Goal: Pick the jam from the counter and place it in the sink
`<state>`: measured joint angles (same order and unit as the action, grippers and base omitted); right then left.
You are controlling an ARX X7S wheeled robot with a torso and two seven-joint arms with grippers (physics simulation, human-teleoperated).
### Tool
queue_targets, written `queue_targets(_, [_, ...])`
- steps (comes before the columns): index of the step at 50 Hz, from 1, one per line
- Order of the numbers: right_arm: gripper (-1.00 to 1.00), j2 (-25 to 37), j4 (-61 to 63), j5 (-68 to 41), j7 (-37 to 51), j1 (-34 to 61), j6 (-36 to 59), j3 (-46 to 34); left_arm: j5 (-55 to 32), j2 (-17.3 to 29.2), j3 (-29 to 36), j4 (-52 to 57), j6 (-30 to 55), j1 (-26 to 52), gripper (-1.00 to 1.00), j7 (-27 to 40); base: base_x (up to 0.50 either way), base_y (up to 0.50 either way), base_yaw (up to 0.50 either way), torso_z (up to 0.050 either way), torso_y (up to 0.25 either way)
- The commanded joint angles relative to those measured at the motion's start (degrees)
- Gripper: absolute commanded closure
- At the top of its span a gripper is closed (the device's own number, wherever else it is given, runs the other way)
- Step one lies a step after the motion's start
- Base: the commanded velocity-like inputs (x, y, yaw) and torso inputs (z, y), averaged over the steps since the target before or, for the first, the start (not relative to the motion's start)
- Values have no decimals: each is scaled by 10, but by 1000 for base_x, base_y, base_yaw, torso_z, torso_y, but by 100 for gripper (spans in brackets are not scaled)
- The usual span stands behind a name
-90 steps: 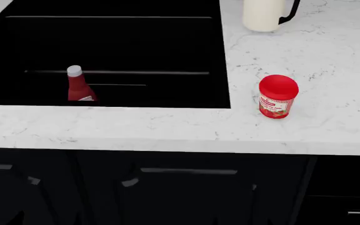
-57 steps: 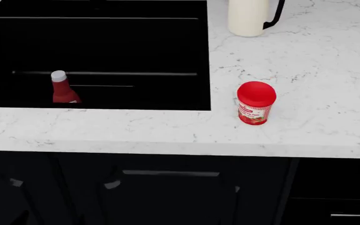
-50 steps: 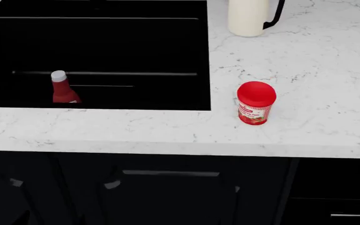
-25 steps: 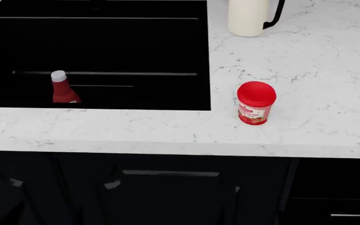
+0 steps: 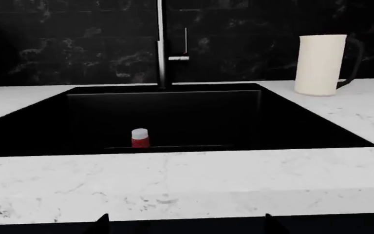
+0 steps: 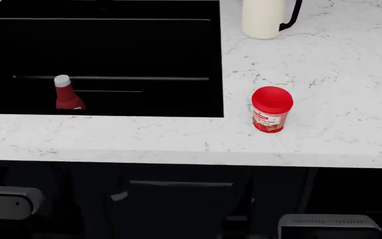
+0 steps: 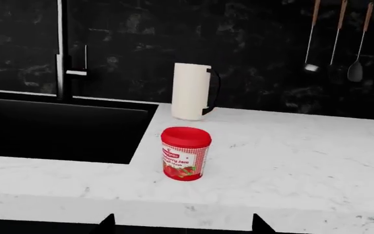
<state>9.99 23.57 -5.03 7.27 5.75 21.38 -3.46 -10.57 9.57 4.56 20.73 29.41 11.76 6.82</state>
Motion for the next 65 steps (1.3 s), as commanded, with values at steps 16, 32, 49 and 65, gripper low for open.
queue_targets(16, [-100,27,197,-154,-31,209,427,116,-86,38,-102,138,322,173,-100,21,0,0,0,0,0])
queue_targets(32, [-100,22,190,-205,-26,341,562,153,-116,46,-129,140,381,259,-100,18,0,0,0,0,0])
queue_targets(49, [-100,17,173,-224,-32,368,569,163,-126,50,-135,147,394,273,-100,22,56,85,0,0,0])
queue_targets(65, [-100,12,179,-241,-35,362,562,183,-136,52,-136,158,406,279,-100,26,354,355,0,0,0])
